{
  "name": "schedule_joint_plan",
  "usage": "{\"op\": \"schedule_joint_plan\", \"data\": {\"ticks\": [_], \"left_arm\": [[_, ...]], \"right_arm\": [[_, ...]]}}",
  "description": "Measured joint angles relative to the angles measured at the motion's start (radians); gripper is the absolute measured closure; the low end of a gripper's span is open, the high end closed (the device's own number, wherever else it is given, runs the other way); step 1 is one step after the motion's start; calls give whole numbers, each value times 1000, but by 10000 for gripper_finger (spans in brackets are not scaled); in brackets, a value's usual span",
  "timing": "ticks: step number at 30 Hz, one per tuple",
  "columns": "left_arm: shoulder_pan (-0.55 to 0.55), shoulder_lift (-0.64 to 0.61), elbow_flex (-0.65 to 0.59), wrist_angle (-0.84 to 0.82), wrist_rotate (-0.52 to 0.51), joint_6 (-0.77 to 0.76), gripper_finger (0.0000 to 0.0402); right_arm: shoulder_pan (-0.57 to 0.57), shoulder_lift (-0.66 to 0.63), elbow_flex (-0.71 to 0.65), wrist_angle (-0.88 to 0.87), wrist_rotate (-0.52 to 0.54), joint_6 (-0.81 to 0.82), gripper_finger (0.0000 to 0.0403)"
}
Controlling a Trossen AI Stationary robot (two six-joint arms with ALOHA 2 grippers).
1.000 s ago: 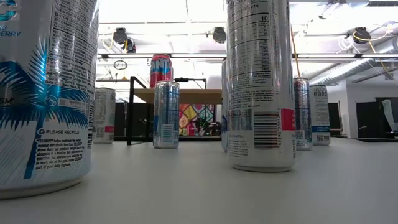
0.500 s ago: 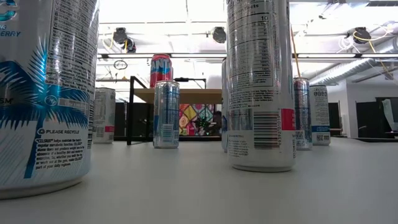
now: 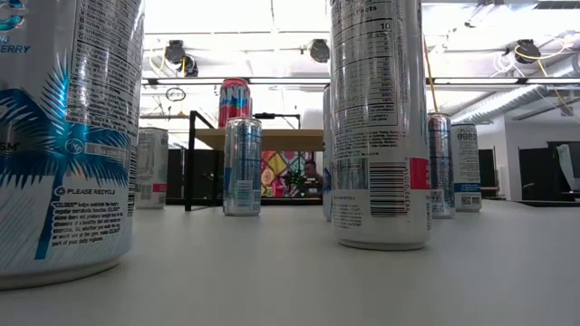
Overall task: Place canned beverage on shelf
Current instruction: Put the red soda can on the shelf aligned with the other red soda cans
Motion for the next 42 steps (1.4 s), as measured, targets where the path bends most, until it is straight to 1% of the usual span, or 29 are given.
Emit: {"op": "schedule_joint_plan", "data": {"ticks": [5,9,12,19,23,29,32,36,40,42], "left_arm": [[3,13,0,-2,-3,3,114],[2,23,0,3,-3,7,114],[2,23,0,3,-2,7,114],[1,23,0,6,-18,-3,109],[0,23,0,6,-34,-14,99],[-1,18,0,10,-126,-113,77],[1,17,2,13,-154,-119,61],[1,17,2,13,-207,-215,35],[5,5,2,13,-281,-267,9],[5,2,2,19,-329,-319,4]], "right_arm": [[18,25,0,2,-5,-14,34],[19,37,0,13,-52,-18,41],[18,36,0,18,-66,-21,62],[10,36,0,18,-104,-26,127],[4,36,0,19,-107,-56,143],[-4,36,-1,53,-107,-81,138],[-8,35,-1,68,-105,-99,141],[-25,35,-1,101,-114,-98,143],[-55,28,4,105,-110,-108,143],[-73,22,5,106,-107,-122,143]]}}
